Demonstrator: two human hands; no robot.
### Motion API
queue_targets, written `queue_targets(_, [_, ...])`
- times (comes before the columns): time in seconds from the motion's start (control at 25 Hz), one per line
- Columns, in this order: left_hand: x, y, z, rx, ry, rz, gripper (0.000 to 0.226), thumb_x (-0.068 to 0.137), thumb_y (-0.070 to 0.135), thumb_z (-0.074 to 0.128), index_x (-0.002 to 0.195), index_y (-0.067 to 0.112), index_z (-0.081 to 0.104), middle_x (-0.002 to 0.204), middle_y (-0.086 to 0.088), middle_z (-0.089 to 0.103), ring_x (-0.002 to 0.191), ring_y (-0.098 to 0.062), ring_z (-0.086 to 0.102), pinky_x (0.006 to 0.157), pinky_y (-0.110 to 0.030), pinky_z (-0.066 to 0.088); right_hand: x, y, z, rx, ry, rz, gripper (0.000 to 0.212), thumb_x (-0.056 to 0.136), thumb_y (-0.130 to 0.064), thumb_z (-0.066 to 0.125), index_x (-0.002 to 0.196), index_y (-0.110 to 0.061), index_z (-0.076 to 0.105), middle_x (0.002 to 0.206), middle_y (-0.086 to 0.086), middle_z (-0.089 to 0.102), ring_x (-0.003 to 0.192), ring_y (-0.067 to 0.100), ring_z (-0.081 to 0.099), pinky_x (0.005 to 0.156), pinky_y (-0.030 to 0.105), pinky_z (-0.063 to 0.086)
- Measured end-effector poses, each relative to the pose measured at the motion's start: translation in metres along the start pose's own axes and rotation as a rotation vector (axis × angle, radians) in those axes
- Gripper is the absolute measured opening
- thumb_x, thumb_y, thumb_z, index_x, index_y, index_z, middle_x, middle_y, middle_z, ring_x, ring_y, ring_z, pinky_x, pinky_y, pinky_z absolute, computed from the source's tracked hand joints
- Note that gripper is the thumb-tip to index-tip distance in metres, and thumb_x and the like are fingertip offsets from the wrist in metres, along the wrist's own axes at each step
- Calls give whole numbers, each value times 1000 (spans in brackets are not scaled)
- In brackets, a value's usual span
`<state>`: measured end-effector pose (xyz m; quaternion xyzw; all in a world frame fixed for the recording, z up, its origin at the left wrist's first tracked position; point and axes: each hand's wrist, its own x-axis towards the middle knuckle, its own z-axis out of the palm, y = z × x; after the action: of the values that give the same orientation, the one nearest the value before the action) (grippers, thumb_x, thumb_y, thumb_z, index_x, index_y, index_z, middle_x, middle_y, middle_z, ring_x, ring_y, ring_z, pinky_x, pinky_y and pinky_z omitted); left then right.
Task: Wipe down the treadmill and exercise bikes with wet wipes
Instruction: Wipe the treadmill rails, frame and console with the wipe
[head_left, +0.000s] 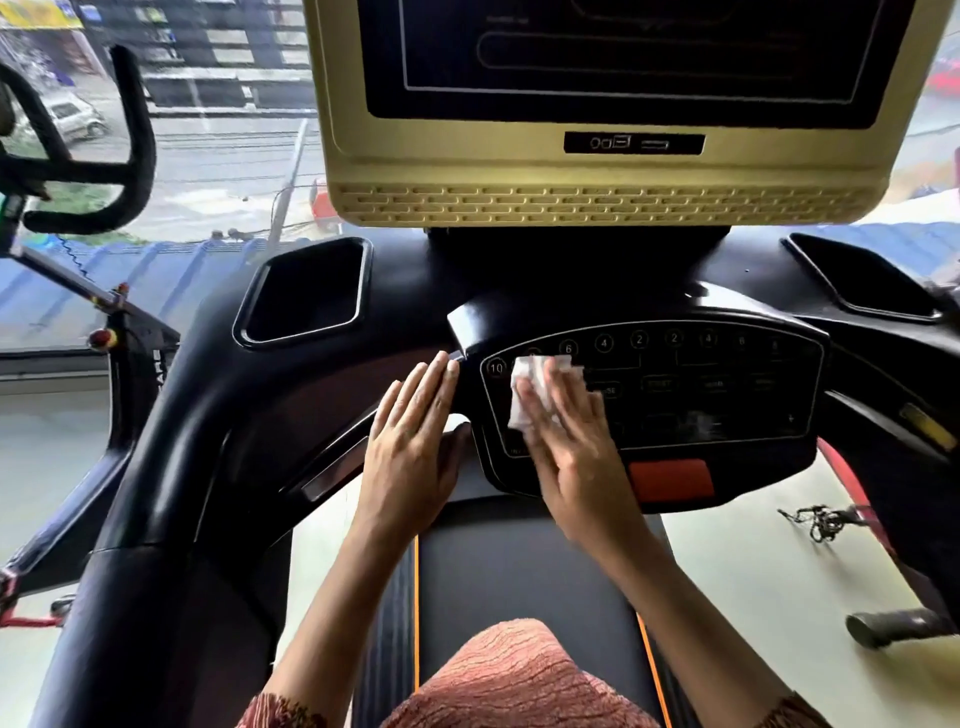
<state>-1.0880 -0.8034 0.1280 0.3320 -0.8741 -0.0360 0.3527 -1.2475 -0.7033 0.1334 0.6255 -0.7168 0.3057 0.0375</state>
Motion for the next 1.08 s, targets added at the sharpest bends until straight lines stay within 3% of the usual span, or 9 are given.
queue_targets(0.16, [-1, 2, 0, 8, -5, -3, 55, 94, 29, 49, 143, 4, 42, 150, -9, 37, 139, -23, 34, 114, -41, 27, -55, -1, -8, -75, -93, -112, 45, 102, -24, 36, 146, -14, 37, 155, 2, 28, 146, 19, 19, 118, 39, 20])
queue_targets(0.28, [-1, 2, 1, 18, -8, 6, 57, 95, 32, 47, 144, 4, 40, 151, -10, 36, 140, -23, 32, 114, -42, 26, -76, 12, -24, -155, -46, 18, 44, 102, -26, 36, 145, -15, 39, 153, 3, 33, 144, 19, 24, 113, 44, 28])
queue_targets(0.36, [-1, 3, 2, 15, -8, -4, 57, 95, 33, 46, 144, 4, 39, 151, -10, 35, 141, -23, 30, 115, -42, 24, -72, -1, -15, -125, -33, 85, 45, 102, -26, 35, 145, -14, 38, 154, 4, 32, 145, 19, 23, 114, 45, 26])
queue_targets(0.52, [0, 8, 3, -8, -14, -37, 58, 95, 32, 46, 146, 6, 36, 153, -11, 31, 144, -22, 22, 117, -41, 13, -24, -9, -5, -201, -104, -154, 50, 101, -38, 35, 148, -23, 31, 156, -2, 24, 145, 19, 21, 117, 40, 17])
queue_targets(0.6, [1, 10, 2, -5, -10, -40, 59, 95, 34, 44, 146, 7, 33, 154, -10, 29, 145, -21, 19, 118, -39, 8, -6, 15, -18, -296, -23, -13, 52, 101, -44, 29, 148, -24, 30, 156, 0, 24, 144, 22, 23, 115, 43, 15])
queue_targets(0.72, [5, 17, 4, -35, -4, -7, 57, 96, 34, 42, 145, 5, 35, 153, -12, 27, 144, -23, 19, 119, -34, 6, -15, 27, -25, -312, 99, 260, 53, 102, -42, 22, 149, -19, 30, 157, 5, 23, 146, 32, 13, 116, 46, 5])
queue_targets(0.8, [8, 24, 8, -57, -13, 27, 56, 96, 33, 44, 144, 4, 37, 154, -17, 25, 144, -28, 19, 120, -32, 7, -20, 12, -14, -220, 52, 172, 55, 102, -40, 26, 149, -13, 29, 157, 8, 20, 147, 31, 10, 118, 41, 3])
queue_targets(0.92, [17, 34, 14, -25, -16, 78, 57, 93, 33, 49, 142, 5, 40, 153, -22, 25, 144, -34, 20, 119, -38, 10, 18, 21, -21, -114, 7, -9, 51, 101, -34, 34, 148, -15, 33, 156, 7, 24, 147, 24, 15, 119, 38, 14])
queue_targets(1.08, [25, 57, 23, 45, -69, 106, 65, 90, 46, 50, 141, 7, 44, 153, -20, 28, 144, -36, 18, 118, -47, 9, 37, 50, -39, -139, 109, 131, 50, 102, -32, 32, 149, -15, 30, 157, 8, 20, 147, 27, 14, 118, 40, 16])
